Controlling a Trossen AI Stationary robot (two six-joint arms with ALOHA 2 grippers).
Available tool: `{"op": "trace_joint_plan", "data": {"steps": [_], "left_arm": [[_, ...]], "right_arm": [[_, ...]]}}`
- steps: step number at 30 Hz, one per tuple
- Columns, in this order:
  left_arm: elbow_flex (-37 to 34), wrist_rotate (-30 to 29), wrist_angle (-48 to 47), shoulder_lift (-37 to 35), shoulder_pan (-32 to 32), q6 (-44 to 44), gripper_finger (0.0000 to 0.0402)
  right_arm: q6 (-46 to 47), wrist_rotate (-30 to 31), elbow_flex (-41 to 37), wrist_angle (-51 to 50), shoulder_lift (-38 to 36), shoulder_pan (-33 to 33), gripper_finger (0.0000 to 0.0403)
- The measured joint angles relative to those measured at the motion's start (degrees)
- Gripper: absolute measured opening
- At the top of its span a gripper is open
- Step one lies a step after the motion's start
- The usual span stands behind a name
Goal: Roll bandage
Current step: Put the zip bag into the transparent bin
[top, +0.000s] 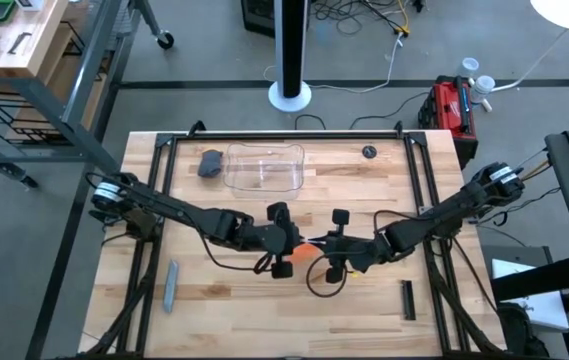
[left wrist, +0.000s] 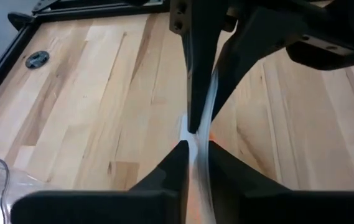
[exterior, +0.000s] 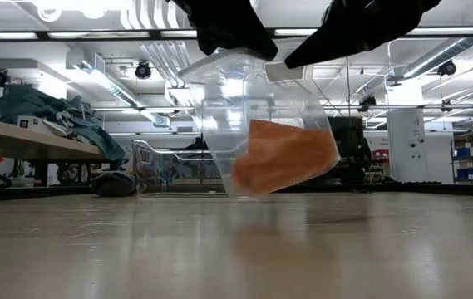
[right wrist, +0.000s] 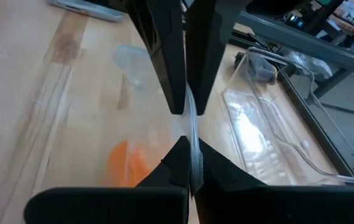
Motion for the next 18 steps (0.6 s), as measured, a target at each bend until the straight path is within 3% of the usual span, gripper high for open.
{"op": "trace_joint_plan", "data": {"steps": [5,9,18], "left_arm": [[0.2,-0.3,-0.6,-0.2,0.0,0.0,0.0062],[0.1,-0.3,-0.8,-0.2,0.0,1.5,0.0012],[0.0,0.4,-1.9,-0.3,-0.1,1.9,0.0005]], "right_arm": [[0.1,-0.1,0.0,0.0,0.0,0.0,0.0],[0.1,-0.4,0.0,0.0,0.0,0.0,0.0],[0.9,-0.4,0.0,-0.8,0.0,0.0,0.0]]}}
